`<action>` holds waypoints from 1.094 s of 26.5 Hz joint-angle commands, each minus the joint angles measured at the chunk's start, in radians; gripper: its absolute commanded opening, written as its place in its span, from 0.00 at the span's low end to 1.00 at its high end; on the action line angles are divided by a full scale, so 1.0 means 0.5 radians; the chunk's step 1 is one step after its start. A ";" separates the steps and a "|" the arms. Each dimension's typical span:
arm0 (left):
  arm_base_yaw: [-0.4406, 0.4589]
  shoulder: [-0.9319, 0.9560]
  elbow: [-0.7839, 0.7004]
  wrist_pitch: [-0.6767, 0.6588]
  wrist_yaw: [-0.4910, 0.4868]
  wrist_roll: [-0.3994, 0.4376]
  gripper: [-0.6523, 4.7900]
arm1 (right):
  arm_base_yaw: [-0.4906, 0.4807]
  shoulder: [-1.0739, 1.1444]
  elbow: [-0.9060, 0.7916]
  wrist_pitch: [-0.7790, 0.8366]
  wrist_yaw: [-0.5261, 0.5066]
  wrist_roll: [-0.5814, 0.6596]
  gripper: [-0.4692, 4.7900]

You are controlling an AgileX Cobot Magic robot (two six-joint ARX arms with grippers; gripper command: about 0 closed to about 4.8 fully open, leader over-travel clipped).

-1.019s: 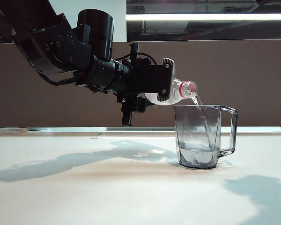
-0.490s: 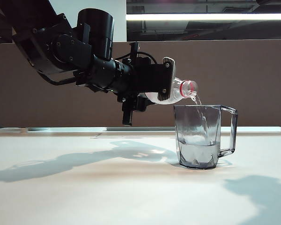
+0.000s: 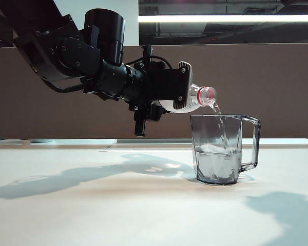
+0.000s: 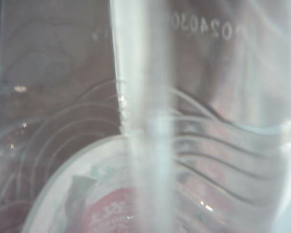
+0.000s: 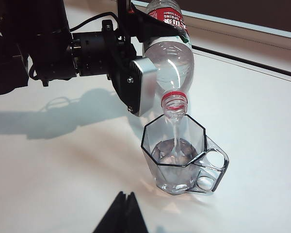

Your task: Pick up the mineral water bottle with the left hand on the table and pour water into the mug until it's half full.

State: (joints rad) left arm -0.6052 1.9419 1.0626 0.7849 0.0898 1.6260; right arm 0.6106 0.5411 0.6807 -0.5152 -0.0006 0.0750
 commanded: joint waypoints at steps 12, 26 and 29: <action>-0.001 -0.030 0.017 0.088 0.007 -0.075 0.52 | -0.002 -0.006 0.016 0.021 -0.004 -0.002 0.09; -0.011 -0.034 0.017 0.086 0.008 -0.623 0.52 | -0.002 -0.006 0.016 0.021 -0.004 -0.002 0.09; -0.011 -0.059 0.016 0.085 0.007 -0.826 0.52 | -0.002 -0.007 0.016 0.021 -0.004 -0.002 0.09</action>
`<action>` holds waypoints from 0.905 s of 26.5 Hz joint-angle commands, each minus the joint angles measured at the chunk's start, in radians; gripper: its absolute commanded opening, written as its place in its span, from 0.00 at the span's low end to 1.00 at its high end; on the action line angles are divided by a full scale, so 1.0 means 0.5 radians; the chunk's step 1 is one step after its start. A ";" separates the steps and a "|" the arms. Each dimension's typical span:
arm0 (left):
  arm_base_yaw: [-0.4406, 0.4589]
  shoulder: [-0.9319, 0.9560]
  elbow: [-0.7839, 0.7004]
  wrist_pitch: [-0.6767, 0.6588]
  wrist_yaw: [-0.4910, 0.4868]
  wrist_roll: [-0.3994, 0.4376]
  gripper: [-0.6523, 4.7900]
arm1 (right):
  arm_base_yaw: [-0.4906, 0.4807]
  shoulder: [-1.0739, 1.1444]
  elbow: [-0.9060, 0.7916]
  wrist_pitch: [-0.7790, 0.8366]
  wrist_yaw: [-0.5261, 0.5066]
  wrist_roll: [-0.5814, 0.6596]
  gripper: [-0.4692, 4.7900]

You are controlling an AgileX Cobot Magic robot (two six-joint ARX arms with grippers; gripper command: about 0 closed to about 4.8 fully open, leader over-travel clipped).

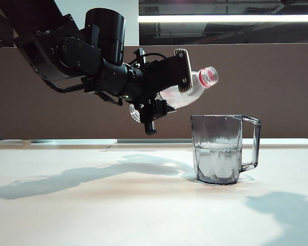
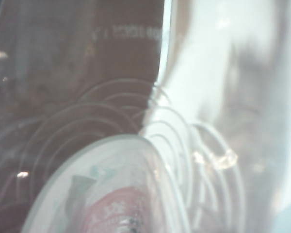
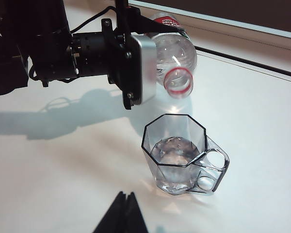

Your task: Pick up the mineral water bottle with the left hand on the table and pour water into the mug until it's half full.

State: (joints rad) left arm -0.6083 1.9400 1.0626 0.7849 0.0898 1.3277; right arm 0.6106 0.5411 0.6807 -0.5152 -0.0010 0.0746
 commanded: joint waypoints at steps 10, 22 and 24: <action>-0.002 -0.241 0.011 0.066 0.007 -1.169 0.52 | -0.002 -0.006 0.016 0.021 -0.003 -0.001 0.09; 0.121 -0.591 0.008 -0.459 0.008 -1.979 0.52 | -0.002 -0.007 0.016 0.021 -0.003 -0.001 0.09; 0.180 -0.655 0.008 -0.582 0.008 -2.052 0.52 | -0.002 -0.006 0.016 0.021 -0.003 -0.002 0.09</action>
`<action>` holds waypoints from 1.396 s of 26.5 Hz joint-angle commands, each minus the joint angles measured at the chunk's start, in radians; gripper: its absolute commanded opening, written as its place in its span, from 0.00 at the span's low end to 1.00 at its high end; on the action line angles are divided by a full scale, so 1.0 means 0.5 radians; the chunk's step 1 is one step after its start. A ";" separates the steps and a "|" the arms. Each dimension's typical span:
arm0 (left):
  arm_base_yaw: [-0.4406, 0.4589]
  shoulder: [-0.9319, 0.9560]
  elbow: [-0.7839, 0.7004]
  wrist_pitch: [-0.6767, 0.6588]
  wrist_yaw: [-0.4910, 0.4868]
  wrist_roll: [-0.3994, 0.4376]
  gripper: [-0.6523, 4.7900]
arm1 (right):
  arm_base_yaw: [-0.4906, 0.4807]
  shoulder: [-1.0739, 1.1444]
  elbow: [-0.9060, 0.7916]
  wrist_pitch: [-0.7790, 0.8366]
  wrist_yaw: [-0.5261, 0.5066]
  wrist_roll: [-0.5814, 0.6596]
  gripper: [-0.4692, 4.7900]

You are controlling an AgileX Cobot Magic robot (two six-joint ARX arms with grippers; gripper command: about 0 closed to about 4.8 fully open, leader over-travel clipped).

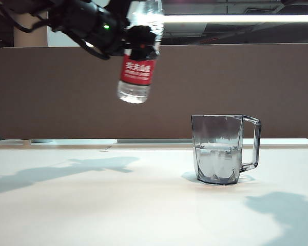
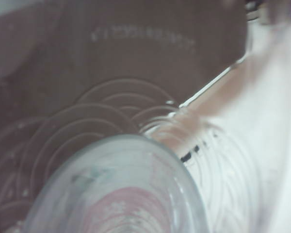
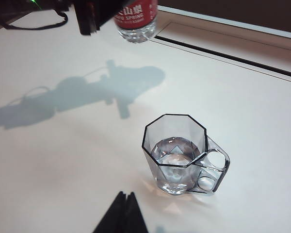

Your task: Pick up the mineral water bottle with the left hand on the table and pour water into the mug until it's half full.

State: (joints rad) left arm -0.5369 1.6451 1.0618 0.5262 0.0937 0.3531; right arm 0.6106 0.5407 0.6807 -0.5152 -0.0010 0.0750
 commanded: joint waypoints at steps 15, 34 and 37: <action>0.253 -0.277 -0.337 -0.146 0.000 -0.477 0.52 | -0.002 -0.005 0.016 0.021 -0.003 -0.002 0.09; 0.254 -0.291 -1.345 1.038 0.000 -0.662 0.52 | -0.001 -0.005 0.016 0.020 -0.003 -0.002 0.09; 0.255 -0.262 -1.377 1.058 0.000 -0.662 0.52 | -0.002 -0.006 0.016 0.020 -0.003 -0.002 0.09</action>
State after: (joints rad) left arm -0.4099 1.5089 0.3706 0.9981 0.0898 0.0250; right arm 0.6106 0.5396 0.6807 -0.5156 -0.0010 0.0746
